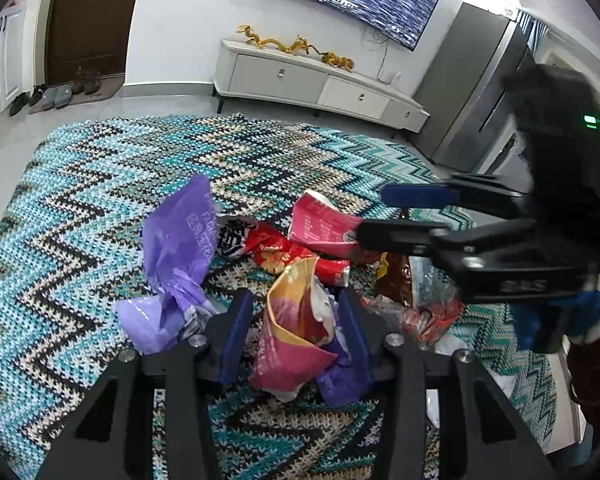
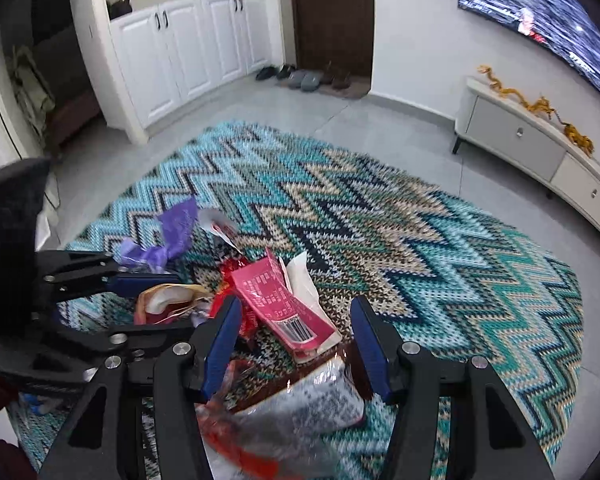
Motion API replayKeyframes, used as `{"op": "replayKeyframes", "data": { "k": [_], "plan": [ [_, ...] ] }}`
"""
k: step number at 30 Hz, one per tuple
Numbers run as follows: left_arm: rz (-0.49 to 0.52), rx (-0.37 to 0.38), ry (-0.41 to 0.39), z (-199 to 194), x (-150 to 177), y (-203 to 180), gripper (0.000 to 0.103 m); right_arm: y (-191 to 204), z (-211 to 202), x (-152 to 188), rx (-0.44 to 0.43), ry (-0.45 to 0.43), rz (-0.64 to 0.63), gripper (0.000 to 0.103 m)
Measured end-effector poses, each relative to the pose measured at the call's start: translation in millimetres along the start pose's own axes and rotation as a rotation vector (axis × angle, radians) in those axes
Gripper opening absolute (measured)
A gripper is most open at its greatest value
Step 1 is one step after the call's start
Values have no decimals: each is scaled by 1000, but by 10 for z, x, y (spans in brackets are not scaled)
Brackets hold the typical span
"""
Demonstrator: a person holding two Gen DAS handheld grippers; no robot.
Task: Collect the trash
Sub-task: 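Grasp the yellow-red chip bag with the left tool while the right tool grasps the pink box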
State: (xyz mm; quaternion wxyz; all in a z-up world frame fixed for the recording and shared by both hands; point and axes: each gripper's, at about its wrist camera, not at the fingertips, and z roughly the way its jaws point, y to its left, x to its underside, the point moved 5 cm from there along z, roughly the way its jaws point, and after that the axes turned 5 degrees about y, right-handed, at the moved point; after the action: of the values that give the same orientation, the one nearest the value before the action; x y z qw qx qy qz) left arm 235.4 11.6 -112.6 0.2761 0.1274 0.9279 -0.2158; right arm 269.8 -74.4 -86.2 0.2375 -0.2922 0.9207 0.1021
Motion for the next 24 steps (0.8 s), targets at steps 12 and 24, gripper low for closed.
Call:
{"op": "replayKeyframes", "data": {
  "k": [12,24],
  "plan": [
    [6,78,-28,-58,79,-23,29,94,372,-101,-26,138,-139,25],
    [21,72,-106,-438,29,-224,26,69,-395,-172,-16,-120,-45,10]
  ]
}}
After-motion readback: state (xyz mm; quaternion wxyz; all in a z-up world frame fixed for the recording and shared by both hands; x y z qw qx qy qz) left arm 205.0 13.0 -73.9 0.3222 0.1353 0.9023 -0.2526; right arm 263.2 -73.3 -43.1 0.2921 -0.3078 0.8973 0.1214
